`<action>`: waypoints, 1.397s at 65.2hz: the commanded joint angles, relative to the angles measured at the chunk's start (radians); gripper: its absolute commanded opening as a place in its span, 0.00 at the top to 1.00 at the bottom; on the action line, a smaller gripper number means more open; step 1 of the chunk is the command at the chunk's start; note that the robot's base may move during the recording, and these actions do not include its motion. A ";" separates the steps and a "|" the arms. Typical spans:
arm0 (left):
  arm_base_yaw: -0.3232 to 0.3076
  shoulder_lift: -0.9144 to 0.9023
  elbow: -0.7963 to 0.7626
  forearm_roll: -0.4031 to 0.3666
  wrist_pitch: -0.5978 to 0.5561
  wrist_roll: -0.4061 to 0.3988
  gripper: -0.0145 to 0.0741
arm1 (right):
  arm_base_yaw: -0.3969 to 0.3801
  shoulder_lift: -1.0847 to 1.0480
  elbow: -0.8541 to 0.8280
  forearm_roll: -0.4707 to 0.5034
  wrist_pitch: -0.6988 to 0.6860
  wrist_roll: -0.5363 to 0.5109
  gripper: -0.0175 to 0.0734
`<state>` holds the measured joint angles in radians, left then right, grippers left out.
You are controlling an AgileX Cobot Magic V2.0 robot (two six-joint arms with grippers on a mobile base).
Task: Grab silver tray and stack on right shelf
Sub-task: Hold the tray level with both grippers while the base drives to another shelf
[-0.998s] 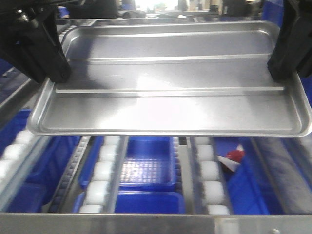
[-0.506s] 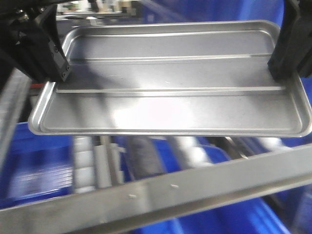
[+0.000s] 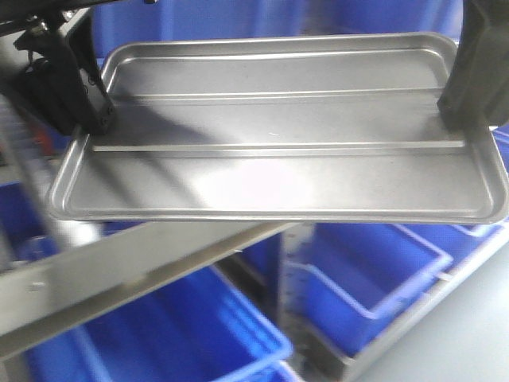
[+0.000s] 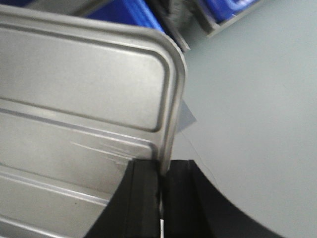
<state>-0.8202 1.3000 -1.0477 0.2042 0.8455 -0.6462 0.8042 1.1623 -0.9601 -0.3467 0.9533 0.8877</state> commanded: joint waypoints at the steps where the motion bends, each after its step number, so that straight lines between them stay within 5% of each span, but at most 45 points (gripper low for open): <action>1: -0.013 -0.034 -0.031 0.015 -0.042 0.015 0.94 | 0.004 -0.027 -0.026 -0.044 -0.052 -0.020 0.74; 91: -0.013 -0.034 -0.031 0.015 -0.042 0.015 0.94 | 0.004 -0.027 -0.026 -0.044 -0.050 -0.020 0.74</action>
<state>-0.8202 1.3000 -1.0477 0.2042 0.8416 -0.6462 0.8042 1.1610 -0.9601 -0.3467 0.9569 0.8877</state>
